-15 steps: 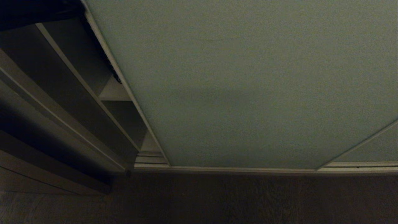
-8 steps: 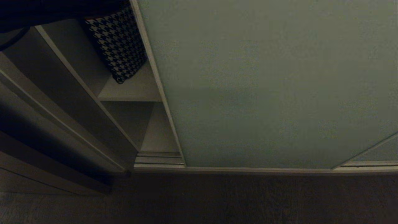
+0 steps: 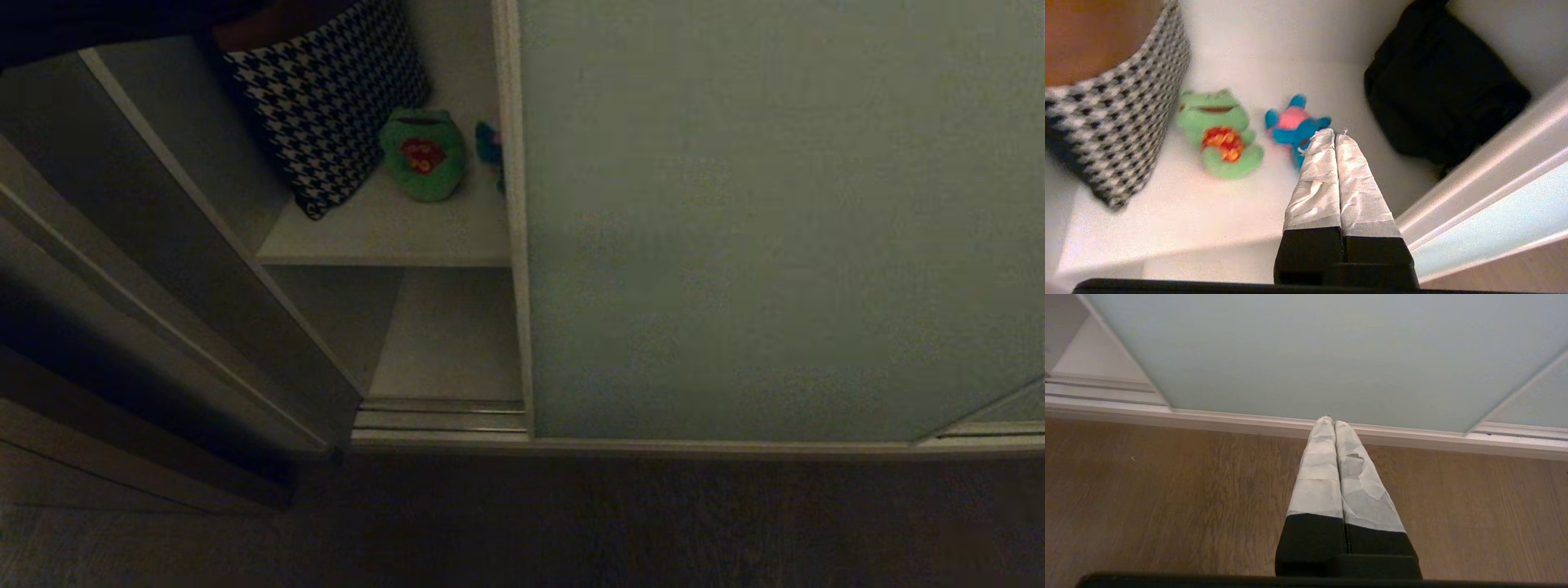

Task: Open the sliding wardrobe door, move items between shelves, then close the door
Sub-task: Open the door

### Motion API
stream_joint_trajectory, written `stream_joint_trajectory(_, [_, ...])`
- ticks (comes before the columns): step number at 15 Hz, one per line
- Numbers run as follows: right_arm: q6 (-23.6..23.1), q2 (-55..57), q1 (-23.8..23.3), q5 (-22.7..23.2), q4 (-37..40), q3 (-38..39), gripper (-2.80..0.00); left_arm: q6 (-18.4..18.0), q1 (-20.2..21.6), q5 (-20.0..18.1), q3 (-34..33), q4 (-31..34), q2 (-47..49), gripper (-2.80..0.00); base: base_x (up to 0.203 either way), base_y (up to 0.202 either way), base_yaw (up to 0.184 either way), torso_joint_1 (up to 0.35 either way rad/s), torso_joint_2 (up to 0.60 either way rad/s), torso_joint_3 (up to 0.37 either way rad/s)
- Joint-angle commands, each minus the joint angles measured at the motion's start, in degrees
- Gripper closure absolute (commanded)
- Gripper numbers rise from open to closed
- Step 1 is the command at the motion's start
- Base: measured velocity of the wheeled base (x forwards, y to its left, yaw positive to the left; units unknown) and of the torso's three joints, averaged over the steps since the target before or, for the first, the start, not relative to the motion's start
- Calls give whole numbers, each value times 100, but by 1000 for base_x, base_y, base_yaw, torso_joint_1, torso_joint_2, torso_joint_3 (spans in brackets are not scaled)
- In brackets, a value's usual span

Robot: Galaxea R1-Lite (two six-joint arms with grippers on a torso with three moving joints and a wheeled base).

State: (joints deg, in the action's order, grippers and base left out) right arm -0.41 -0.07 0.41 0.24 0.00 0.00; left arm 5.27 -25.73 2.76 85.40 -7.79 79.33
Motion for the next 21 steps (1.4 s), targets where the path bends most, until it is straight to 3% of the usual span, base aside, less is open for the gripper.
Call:
stream_joint_trajectory(1, [-2,-2,2,2,0,0,0,-8,-11,5,-95,32,-128,0,0,0,0,0,0,0])
stream_joint_trajectory(4, [-2,-10,2,2,0,0,0,1,-39,151,-102,32,25,0,0,0,0,0,0,0])
stream_joint_trajectory(7, [-2,-10,2,2,0,0,0,153,-333,219,-164,91,143,0,0,0,0,0,0,0])
stream_joint_trajectory(11, [-2,-10,2,2,0,0,0,208,-296,236,-519,100,108,0,0,0,0,0,0,0])
stream_joint_trajectory(15, [-2,-10,2,-2,0,0,0,34,583,314,-887,129,-298,0,0,0,0,0,0,0])
stream_joint_trajectory(17, [-2,-10,2,2,0,0,0,-95,1077,311,-1468,151,-868,0,0,0,0,0,0,0])
stream_joint_trajectory(21, [-2,-9,2,2,0,0,0,-241,1391,378,-2856,442,-2100,0,0,0,0,0,0,0])
